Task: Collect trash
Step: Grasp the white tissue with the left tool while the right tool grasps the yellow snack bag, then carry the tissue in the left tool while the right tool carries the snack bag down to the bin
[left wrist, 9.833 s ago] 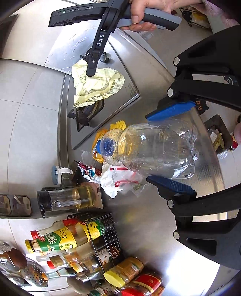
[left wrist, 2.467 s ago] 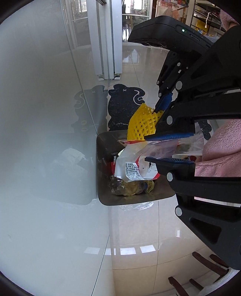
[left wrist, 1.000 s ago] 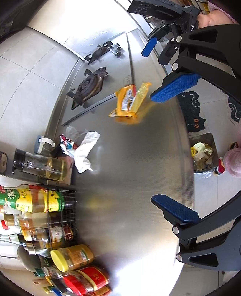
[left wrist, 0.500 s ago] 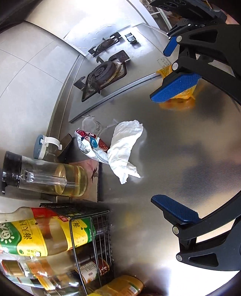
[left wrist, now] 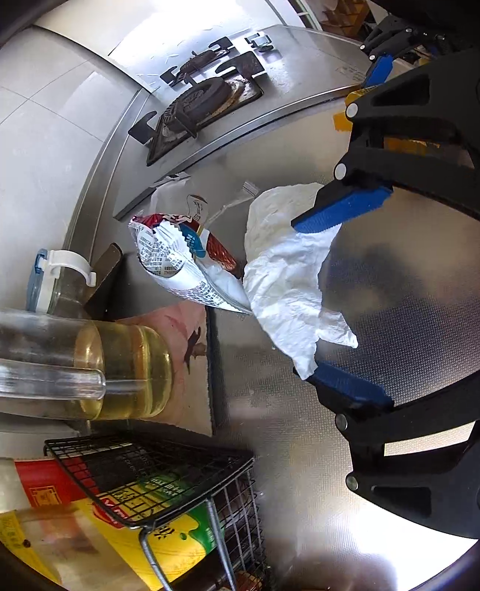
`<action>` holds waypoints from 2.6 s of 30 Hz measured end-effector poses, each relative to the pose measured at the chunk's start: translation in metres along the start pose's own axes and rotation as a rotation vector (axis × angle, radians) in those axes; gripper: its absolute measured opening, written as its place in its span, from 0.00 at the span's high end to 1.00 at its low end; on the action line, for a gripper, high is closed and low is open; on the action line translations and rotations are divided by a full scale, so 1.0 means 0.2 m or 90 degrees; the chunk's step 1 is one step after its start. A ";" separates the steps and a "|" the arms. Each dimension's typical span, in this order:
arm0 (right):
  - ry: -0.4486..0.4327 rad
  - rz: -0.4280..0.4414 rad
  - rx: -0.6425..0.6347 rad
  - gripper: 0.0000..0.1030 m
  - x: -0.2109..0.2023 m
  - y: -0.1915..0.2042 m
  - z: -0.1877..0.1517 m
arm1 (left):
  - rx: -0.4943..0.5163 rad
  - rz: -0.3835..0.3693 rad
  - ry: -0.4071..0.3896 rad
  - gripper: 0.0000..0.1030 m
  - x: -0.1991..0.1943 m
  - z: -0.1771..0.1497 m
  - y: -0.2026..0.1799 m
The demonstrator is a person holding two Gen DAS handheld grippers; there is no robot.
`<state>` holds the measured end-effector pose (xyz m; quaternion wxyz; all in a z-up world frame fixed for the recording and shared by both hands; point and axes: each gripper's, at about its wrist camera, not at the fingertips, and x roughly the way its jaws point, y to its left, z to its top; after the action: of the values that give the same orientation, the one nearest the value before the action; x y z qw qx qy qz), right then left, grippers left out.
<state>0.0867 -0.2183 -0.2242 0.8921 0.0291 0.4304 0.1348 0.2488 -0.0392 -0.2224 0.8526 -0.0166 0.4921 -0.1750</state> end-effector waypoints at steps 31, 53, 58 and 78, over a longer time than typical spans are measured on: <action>-0.050 0.030 -0.046 0.87 -0.58 0.10 -0.37 | 0.008 0.054 -0.101 0.97 -0.85 -0.62 -0.41; 0.167 0.007 -0.023 0.87 -0.29 0.02 -1.27 | -0.063 0.026 0.069 0.97 -0.53 -1.63 -0.51; 0.233 -0.004 -0.016 0.87 0.01 -0.02 -1.42 | -0.088 0.017 0.118 0.97 -0.24 -1.73 -0.45; 0.371 0.024 0.045 0.79 0.87 -0.08 -1.78 | -0.156 0.013 0.245 0.85 0.73 -1.96 -0.28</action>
<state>-0.0818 -0.2100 -0.5826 0.7266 0.0279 0.6723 0.1388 -0.0324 -0.0804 -0.5352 0.7363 -0.0813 0.6635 -0.1051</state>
